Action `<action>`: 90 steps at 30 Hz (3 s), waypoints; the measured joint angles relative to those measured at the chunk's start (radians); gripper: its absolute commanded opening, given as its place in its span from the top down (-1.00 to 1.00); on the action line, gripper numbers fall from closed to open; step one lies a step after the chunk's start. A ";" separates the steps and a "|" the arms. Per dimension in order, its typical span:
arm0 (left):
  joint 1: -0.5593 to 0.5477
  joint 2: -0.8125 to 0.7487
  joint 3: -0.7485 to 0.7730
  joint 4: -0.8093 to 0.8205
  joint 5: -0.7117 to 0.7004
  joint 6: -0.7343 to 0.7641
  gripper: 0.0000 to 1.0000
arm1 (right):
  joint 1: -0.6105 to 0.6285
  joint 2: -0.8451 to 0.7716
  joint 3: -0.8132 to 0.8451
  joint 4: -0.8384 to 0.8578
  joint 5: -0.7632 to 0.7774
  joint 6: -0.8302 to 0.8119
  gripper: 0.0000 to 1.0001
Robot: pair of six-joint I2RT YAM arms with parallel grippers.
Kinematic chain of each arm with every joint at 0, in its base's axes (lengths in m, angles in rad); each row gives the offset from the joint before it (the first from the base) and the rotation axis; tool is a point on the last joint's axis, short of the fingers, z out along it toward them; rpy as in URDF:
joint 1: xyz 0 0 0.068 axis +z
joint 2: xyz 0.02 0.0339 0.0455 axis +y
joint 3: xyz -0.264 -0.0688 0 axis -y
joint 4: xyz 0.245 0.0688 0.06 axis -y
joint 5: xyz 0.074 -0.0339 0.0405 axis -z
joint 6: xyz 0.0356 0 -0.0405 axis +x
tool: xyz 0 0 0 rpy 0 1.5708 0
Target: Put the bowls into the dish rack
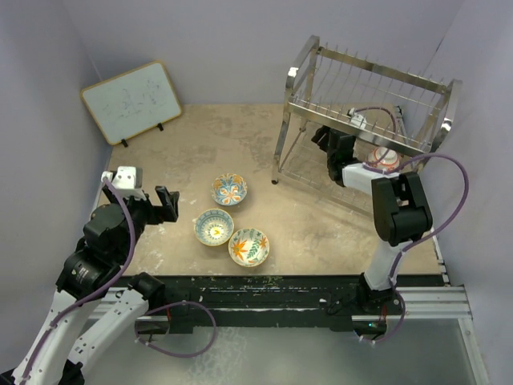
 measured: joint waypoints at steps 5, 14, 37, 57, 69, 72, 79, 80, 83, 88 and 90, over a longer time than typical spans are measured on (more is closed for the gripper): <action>0.000 0.004 0.000 0.000 -0.002 0.000 -0.98 | 0.000 0.068 0.061 -0.003 -0.004 -0.007 -0.28; 0.000 0.006 0.000 0.002 -0.006 0.000 -0.98 | 0.000 0.056 0.061 -0.064 0.136 0.011 -0.28; 0.000 0.008 0.000 0.008 -0.010 0.000 -0.98 | 0.035 -0.079 -0.042 0.024 -0.058 -0.158 -0.42; 0.000 0.006 0.000 0.007 -0.010 -0.002 -0.98 | 0.450 -0.528 -0.411 -0.130 -0.134 -0.110 -0.41; 0.000 0.006 0.008 -0.004 -0.014 -0.016 -0.98 | 0.967 -0.557 -0.353 -0.350 -0.063 -0.149 -0.44; 0.000 0.004 0.016 -0.013 -0.018 -0.019 -0.98 | 1.027 -0.474 -0.299 -0.390 -0.012 -0.149 -0.48; 0.000 -0.012 0.037 -0.035 -0.029 -0.019 -0.98 | 1.167 -0.217 -0.138 -0.499 0.088 -0.147 -0.51; 0.000 -0.014 0.038 -0.037 -0.031 -0.019 -0.98 | 1.180 -0.192 -0.124 -0.509 0.093 -0.145 -0.50; 0.000 -0.018 0.040 -0.039 -0.040 -0.019 -0.98 | 1.192 -0.147 -0.093 -0.547 0.120 -0.135 -0.43; 0.000 -0.024 0.040 -0.053 -0.048 -0.019 -0.99 | 1.191 -0.083 -0.014 -0.623 0.194 -0.107 -0.26; 0.000 -0.024 0.040 -0.056 -0.049 -0.019 -0.98 | 1.191 -0.061 0.009 -0.641 0.207 -0.100 -0.12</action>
